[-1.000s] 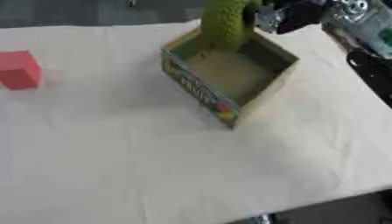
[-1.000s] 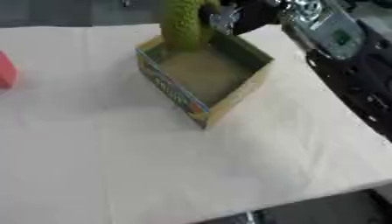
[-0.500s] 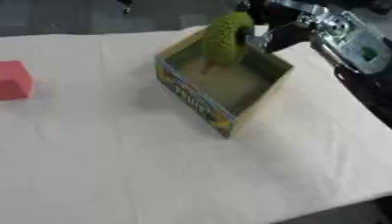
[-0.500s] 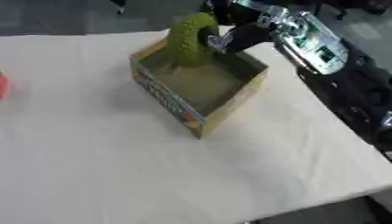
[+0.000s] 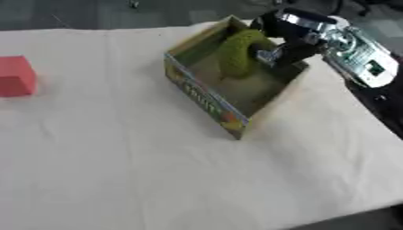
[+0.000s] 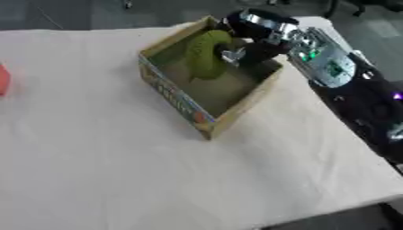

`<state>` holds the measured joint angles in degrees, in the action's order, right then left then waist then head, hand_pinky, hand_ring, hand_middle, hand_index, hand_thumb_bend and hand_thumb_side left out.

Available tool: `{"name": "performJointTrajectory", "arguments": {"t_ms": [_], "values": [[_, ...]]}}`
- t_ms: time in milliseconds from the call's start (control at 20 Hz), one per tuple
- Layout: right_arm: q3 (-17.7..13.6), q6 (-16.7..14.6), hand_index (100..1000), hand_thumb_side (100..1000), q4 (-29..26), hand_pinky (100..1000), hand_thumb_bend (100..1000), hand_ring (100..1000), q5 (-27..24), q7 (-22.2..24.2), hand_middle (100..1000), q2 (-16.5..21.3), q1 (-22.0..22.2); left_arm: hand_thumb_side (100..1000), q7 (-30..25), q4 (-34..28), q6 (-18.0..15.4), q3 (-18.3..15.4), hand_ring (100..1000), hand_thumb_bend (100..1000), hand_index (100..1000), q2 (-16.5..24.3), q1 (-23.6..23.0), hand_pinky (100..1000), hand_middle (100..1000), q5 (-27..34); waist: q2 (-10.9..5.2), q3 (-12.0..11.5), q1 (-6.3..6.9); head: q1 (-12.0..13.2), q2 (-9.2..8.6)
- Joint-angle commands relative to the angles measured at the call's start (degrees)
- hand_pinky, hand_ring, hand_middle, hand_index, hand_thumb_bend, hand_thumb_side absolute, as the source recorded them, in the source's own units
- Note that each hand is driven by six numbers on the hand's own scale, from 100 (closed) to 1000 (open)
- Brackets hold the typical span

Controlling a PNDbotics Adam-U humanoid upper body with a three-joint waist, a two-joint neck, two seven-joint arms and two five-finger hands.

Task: Pick up the objects with one hand, pass them to the other hand, and then place them into the box on the other side of the table.

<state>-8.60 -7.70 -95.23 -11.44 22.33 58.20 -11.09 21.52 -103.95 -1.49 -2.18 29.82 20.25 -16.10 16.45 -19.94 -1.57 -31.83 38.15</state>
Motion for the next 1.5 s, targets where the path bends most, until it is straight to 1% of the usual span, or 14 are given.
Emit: {"name": "performJointTrajectory", "arguments": {"t_ms": [50, 250, 300, 450, 550, 700, 850, 1050, 1150, 1250, 1300, 1350, 1400, 1500], "values": [[0.0, -1.9, 640, 149, 1.5, 824, 100, 869, 3.2, -1.0, 594, 1.4, -0.2, 755, 0.2, -1.1, -0.1, -0.9, 593, 302, 667, 0.9, 0.8, 605, 581, 0.2, 0.15, -0.2, -0.14, 0.2, -0.23], [0.7, -4.6, 733, 200, 4.5, 843, 100, 931, 8.0, -1.9, 705, 0.9, 0.0, 749, 0.4, -1.3, -0.3, -0.9, 592, 305, 668, 0.8, 1.0, 602, 580, 0.0, 0.19, -0.6, -0.08, 0.3, 0.44], [0.7, -5.4, 839, 264, 4.8, 871, 100, 1000, 9.8, -1.5, 819, 0.8, 0.1, 748, 0.5, -1.3, -0.3, -1.0, 593, 306, 669, 0.8, 1.0, 602, 581, -0.1, 0.16, -0.6, -0.07, 0.4, 0.54], [0.3, -7.8, 985, 347, 4.5, 960, 100, 1000, 14.2, 0.8, 1000, 0.4, 0.7, 744, 0.8, -1.2, -0.2, -1.3, 590, 301, 664, 0.8, 0.9, 599, 578, -0.1, 0.02, -0.2, -0.05, 0.8, 0.84], [-0.4, -8.2, 1000, 392, 3.8, 991, 100, 1000, 15.4, 1.4, 1000, 0.2, 1.3, 718, 1.0, -1.2, -0.1, -1.3, 585, 274, 654, 0.7, 0.9, 595, 571, 0.1, -0.1, 0.0, 0.0, 1.0, 0.69], [-1.2, -7.1, 1000, 414, 3.1, 1000, 100, 1000, 15.1, 0.5, 1000, 0.2, 0.5, 783, 0.8, -1.1, -0.2, -1.2, 592, 336, 639, 0.6, 0.7, 600, 579, 0.2, -0.35, 0.1, 0.07, 1.1, 0.73], [-1.0, -6.0, 1000, 420, 3.5, 1000, 100, 1000, 13.9, 0.4, 1000, 0.6, -1.5, 783, 0.4, -1.0, -0.5, -1.3, 592, 330, 636, 0.3, 0.6, 596, 579, 0.0, -0.58, 0.3, 0.05, 1.3, 1.01], [-1.2, -5.9, 1000, 370, 4.0, 1000, 100, 1000, 12.7, 0.0, 1000, 0.8, -2.4, 780, 0.5, -1.0, -0.3, -1.4, 592, 330, 638, 0.2, 0.5, 595, 579, -0.2, -0.77, 0.6, 0.05, 1.8, 1.29], [-1.9, -5.1, 1000, 285, 3.4, 1000, 100, 1000, 10.7, -0.4, 1000, 0.6, -2.3, 773, 0.5, -0.9, -0.3, -1.5, 592, 328, 637, 0.3, 0.4, 595, 578, -0.4, -0.8, 0.7, 0.09, 2.4, 1.52], [-3.1, -3.3, 1000, 112, 1.1, 1000, 100, 1000, 6.2, -1.4, 1000, 0.0, -1.5, 758, 0.8, -1.0, -0.2, -1.7, 593, 331, 637, 0.6, 0.6, 596, 579, -0.6, -0.78, 0.8, 0.11, 3.3, 1.64], [-4.0, -2.1, 1000, 100, -1.1, 1000, 100, 1000, 2.5, -2.2, 1000, -0.7, -0.9, 747, 1.1, -1.0, -0.2, -1.9, 593, 336, 639, 0.8, 0.7, 597, 580, -0.7, -0.78, 0.9, 0.14, 4.1, 1.68], [-4.9, -0.9, 1000, 332, -3.7, 1000, 100, 1000, -1.9, -3.2, 1000, -1.3, -0.2, 736, 1.4, -0.9, -0.1, -2.2, 594, 340, 641, 1.1, 1.0, 598, 581, -0.8, -0.79, 1.0, 0.19, 5.0, 1.74], [-5.9, 0.3, 1000, 477, -7.1, 1000, 100, 1000, -7.0, -4.6, 1000, -2.0, 0.6, 716, 1.7, -0.8, 0.0, -2.4, 597, 348, 645, 1.7, 1.4, 601, 583, -0.9, -0.85, 1.2, 0.28, 6.2, 1.87], [-7.9, 2.1, 1000, 545, -14.6, 1000, 100, 1000, -16.4, -7.6, 1000, -3.3, 2.8, 696, 2.3, -0.4, 0.0, -2.7, 599, 352, 654, 3.2, 2.4, 607, 585, -1.3, -0.99, 1.5, 0.45, 8.1, 2.15]]}}
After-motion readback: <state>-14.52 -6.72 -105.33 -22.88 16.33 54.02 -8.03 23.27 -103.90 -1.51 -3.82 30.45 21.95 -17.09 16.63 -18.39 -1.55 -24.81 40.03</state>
